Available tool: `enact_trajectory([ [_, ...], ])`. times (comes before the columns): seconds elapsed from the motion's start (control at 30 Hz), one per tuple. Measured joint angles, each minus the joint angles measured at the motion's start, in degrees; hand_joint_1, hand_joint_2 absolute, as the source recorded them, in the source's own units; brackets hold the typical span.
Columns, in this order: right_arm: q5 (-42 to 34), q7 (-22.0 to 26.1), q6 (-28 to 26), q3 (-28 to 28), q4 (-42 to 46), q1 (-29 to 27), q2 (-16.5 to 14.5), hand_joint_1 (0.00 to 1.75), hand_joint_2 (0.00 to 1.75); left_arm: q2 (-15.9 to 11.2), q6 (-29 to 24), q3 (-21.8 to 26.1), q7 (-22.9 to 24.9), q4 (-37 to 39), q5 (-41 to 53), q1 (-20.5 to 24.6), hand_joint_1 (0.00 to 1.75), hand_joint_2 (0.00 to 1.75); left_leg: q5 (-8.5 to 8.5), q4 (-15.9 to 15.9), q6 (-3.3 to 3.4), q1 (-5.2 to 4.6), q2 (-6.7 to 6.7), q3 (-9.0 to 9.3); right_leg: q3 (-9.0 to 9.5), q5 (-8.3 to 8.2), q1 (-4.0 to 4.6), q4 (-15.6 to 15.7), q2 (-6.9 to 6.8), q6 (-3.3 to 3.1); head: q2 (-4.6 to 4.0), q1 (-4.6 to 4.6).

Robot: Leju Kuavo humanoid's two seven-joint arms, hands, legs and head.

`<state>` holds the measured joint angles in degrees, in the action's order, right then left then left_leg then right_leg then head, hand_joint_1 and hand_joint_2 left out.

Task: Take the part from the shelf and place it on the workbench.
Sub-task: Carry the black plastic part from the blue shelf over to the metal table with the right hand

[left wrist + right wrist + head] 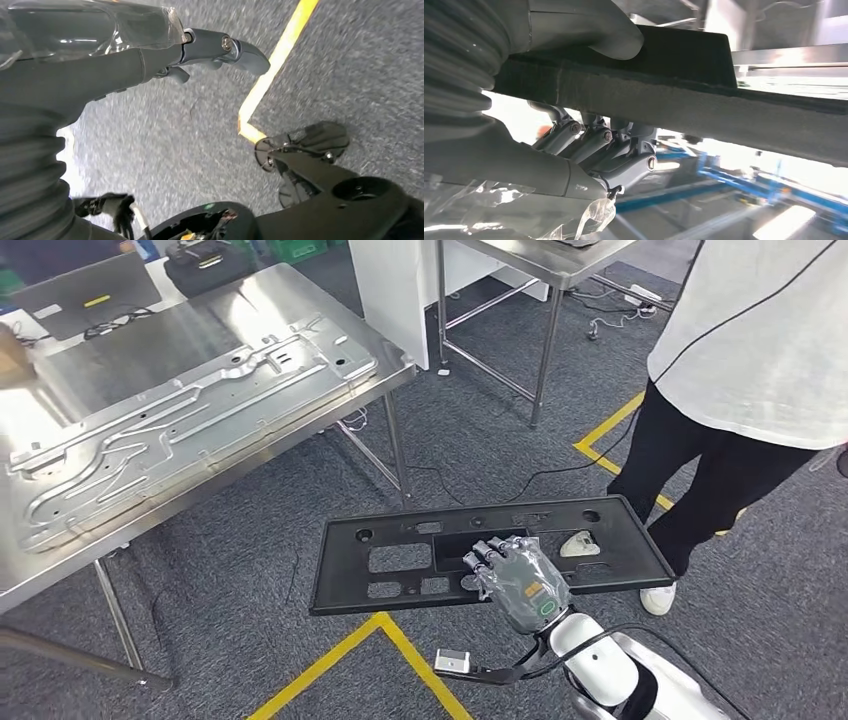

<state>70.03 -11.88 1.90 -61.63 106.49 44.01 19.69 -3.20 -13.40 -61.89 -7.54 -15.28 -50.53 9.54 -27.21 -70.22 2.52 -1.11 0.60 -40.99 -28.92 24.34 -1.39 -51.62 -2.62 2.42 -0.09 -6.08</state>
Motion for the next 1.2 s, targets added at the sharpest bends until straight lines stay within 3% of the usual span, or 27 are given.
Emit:
enact_trajectory([
  [0.07, -0.32, -0.05, 0.04, 0.10, 0.00, 0.08, 0.00, 1.69, 1.75, 0.02, 0.06, 0.01, 0.01, 0.00, 0.08, -0.07, 0.00, 1.75, 4.25, 8.20, 1.19, -0.84, -1.11, 4.18, 0.80, 0.14, 0.14, 0.58, -1.33, -0.10, 0.00, 0.00],
  [0.13, -0.72, -0.13, 0.08, 0.36, 0.00, 0.18, 0.02, 1.69, 1.75, -0.17, 0.07, 0.02, 0.02, 0.00, 0.11, 0.17, 0.00, 1.75, 7.70, 17.38, 2.51, -2.19, -3.74, 8.86, 1.60, 0.26, 0.26, 1.22, -2.62, -0.09, -0.01, -0.02],
  [0.17, -0.93, -0.19, 0.14, 0.48, -0.01, 0.19, 0.05, 1.69, 1.75, -0.28, 0.07, 0.03, 0.03, 0.00, 0.11, 0.34, 0.00, 1.75, 8.19, 20.03, 3.08, -2.69, -4.78, 10.11, 1.77, 0.33, 0.36, 1.43, -3.25, -0.04, -0.01, -0.02],
  [0.2, -1.12, -0.24, 0.20, 0.57, -0.01, 0.19, 0.07, 1.69, 1.75, -0.37, 0.07, 0.03, 0.05, 0.00, 0.11, 0.47, 0.00, 1.75, 8.03, 21.19, 3.37, -2.92, -4.94, 10.52, 1.83, 0.42, 0.50, 1.50, -3.92, 0.04, -0.01, -0.02],
  [0.27, -1.39, -0.32, 0.31, 0.75, 0.00, 0.34, 0.07, 1.69, 1.75, -0.40, 0.07, 0.03, 0.10, 0.00, 0.10, 0.29, 0.00, 1.75, 7.88, 22.35, 3.61, -2.60, -3.87, 11.18, 1.99, 0.84, 0.75, 1.41, -4.57, 0.30, -0.01, -0.02],
  [0.33, -1.53, -0.37, 0.30, 1.06, 0.01, 0.61, 0.07, 1.69, 1.75, -0.34, 0.10, 0.02, 0.14, 0.00, 0.12, -0.03, 0.00, 1.75, 8.24, 23.07, 3.54, -1.90, -2.45, 12.04, 0.82, 2.93, 0.83, -2.07, -2.03, 0.56, -0.01, 0.02],
  [0.4, -1.60, -0.40, 0.33, 1.26, -0.01, 0.62, 0.19, 1.69, 1.75, -0.26, 0.11, 0.02, 0.14, 0.00, 0.13, 0.13, 0.00, 1.75, 8.38, 23.07, 3.58, -1.47, -0.96, 12.35, -3.29, 6.61, 0.69, -10.58, 1.30, 0.86, -0.01, 0.05],
  [0.43, -1.63, -0.42, 0.36, 1.30, -0.02, 0.50, 0.28, 1.69, 1.75, -0.22, 0.11, 0.02, 0.14, 0.00, 0.11, 0.25, 0.00, 1.75, 8.38, 22.98, 3.60, -1.37, -0.12, 12.40, -5.71, 7.96, 0.63, -14.87, 1.93, 1.07, 0.00, 0.05],
  [0.47, -1.70, -0.49, 0.40, 1.32, -0.03, 0.37, 0.40, 1.69, 1.75, -0.19, 0.13, 0.02, 0.14, 0.00, 0.11, 0.28, 0.00, 1.75, 8.32, 22.89, 3.53, -1.28, 0.84, 12.45, -7.59, 8.32, 0.55, -17.60, 2.15, 1.31, 0.00, 0.05],
  [0.5, -1.79, -0.59, 0.40, 1.34, -0.04, 0.27, 0.51, 1.69, 1.75, -0.16, 0.15, 0.02, 0.14, 0.00, 0.11, 0.21, 0.00, 1.75, 8.20, 22.71, 3.42, -1.16, 1.79, 12.51, -8.47, 7.50, 0.46, -18.07, 2.22, 1.56, 0.00, 0.05],
  [0.53, -1.89, -0.77, 0.38, 1.44, -0.04, 0.24, 0.66, 1.69, 1.75, -0.15, 0.19, 0.02, 0.15, 0.00, 0.10, 0.07, 0.00, 1.75, 7.99, 22.44, 3.21, -0.98, 2.74, 12.61, -7.99, 5.40, 0.31, -15.72, 2.40, 1.81, 0.00, 0.05],
  [0.57, -1.98, -0.98, 0.35, 1.64, -0.04, 0.24, 0.85, 1.69, 1.75, -0.14, 0.21, 0.02, 0.15, 0.00, 0.08, -0.05, 0.00, 1.75, 7.71, 22.07, 2.89, -0.77, 3.68, 12.68, -6.52, 2.70, 0.05, -11.53, 2.98, 2.12, 0.00, 0.04],
  [0.63, -2.07, -1.45, 0.27, 2.30, -0.04, 0.43, 1.43, 1.69, 1.75, -0.16, 0.23, 0.03, 0.15, 0.00, -0.04, -0.10, 0.00, 1.75, 7.04, 21.20, 2.17, -0.55, 5.39, 12.49, -3.14, -1.42, -0.73, -2.98, 5.65, 2.52, 0.00, 0.07],
  [0.7, -2.12, -1.80, 0.22, 3.12, -0.04, 0.77, 1.97, 1.69, 1.75, -0.20, 0.22, 0.04, 0.15, 0.00, -0.13, -0.14, 0.00, 1.75, 6.74, 20.91, 1.71, -0.59, 6.70, 12.05, -1.89, -2.24, -1.08, 0.11, 6.94, 1.85, 0.00, 0.08],
  [0.77, -2.15, -1.99, 0.21, 3.94, -0.04, 1.17, 2.28, 1.69, 1.75, -0.23, 0.21, 0.04, 0.15, 0.00, -0.17, -0.55, 0.00, 1.75, 6.75, 20.95, 1.41, -0.51, 7.55, 11.77, -1.76, -2.23, -0.99, 0.28, 5.42, 0.70, 0.00, 0.07],
  [0.83, -2.15, -2.07, 0.20, 4.72, -0.02, 1.64, 2.58, 1.69, 1.75, -0.20, 0.17, 0.04, 0.13, 0.00, -0.21, -0.89, 0.00, 1.75, 5.17, 18.18, 0.74, -0.46, 5.18, 10.36, -1.59, -2.31, -1.03, 0.50, 4.00, -0.08, -0.01, 0.03],
  [0.9, -2.16, -2.16, 0.20, 5.43, -0.01, 1.96, 2.87, 1.69, 1.75, -0.14, 0.10, 0.05, 0.11, 0.00, -0.26, -0.75, 0.00, 1.75, 1.34, 10.15, -0.13, -0.11, 1.55, 6.36, -1.45, -2.28, -0.97, 0.70, 2.76, -0.53, -0.01, -0.01],
  [0.97, -2.17, -2.30, 0.21, 5.86, 0.00, 2.04, 3.11, 1.69, 1.75, -0.03, 0.08, 0.06, 0.09, 0.00, -0.33, -0.58, 0.00, 1.75, -1.58, 1.85, -0.67, 0.47, 0.45, 1.96, -1.37, -2.07, -0.90, 0.72, 1.37, -0.66, 0.00, 0.00],
  [1.0, -2.17, -2.37, 0.21, 5.96, 0.00, 2.04, 3.20, 1.69, 1.75, 0.05, 0.10, 0.06, 0.08, 0.00, -0.36, -0.61, 0.00, 1.75, -1.62, 0.43, -0.76, 0.65, 0.33, 1.02, -1.27, -1.93, -0.90, 0.72, 0.67, -0.68, 0.00, 0.00],
  [1.03, -2.17, -2.42, 0.21, 6.04, 0.00, 2.05, 3.24, 1.69, 1.75, 0.14, 0.10, 0.06, 0.07, 0.00, -0.38, -0.66, 0.00, 1.75, -0.45, 1.76, -0.68, 0.72, 0.17, 1.48, -1.09, -1.78, -0.88, 0.74, 0.00, -0.64, 0.00, 0.00],
  [1.07, -2.18, -2.48, 0.21, 6.17, 0.00, 2.06, 3.26, 1.69, 1.75, 0.20, 0.10, 0.06, 0.07, 0.00, -0.41, -0.69, 0.00, 1.75, 1.56, 5.42, -0.43, 0.65, -0.25, 3.19, -0.78, -1.61, -0.84, 0.81, -0.68, -0.57, 0.00, 0.00],
  [1.13, -2.19, -2.60, 0.20, 6.56, 0.00, 2.13, 3.30, 1.69, 1.75, 0.22, 0.09, 0.07, 0.07, 0.00, -0.49, -0.54, 0.00, 1.75, 5.81, 15.36, 0.72, -0.15, -3.24, 8.21, 0.11, -1.29, -0.74, 1.20, -2.10, -0.36, -0.01, -0.02],
  [1.2, -2.23, -2.72, 0.19, 6.92, 0.00, 2.18, 3.44, 1.69, 1.75, 0.18, 0.09, 0.08, 0.07, 0.00, -0.61, -0.25, 0.00, 1.75, 7.36, 20.98, 1.72, -1.04, -5.75, 10.91, 0.71, -0.96, -0.53, 1.53, -3.47, 0.07, -0.01, -0.02],
])
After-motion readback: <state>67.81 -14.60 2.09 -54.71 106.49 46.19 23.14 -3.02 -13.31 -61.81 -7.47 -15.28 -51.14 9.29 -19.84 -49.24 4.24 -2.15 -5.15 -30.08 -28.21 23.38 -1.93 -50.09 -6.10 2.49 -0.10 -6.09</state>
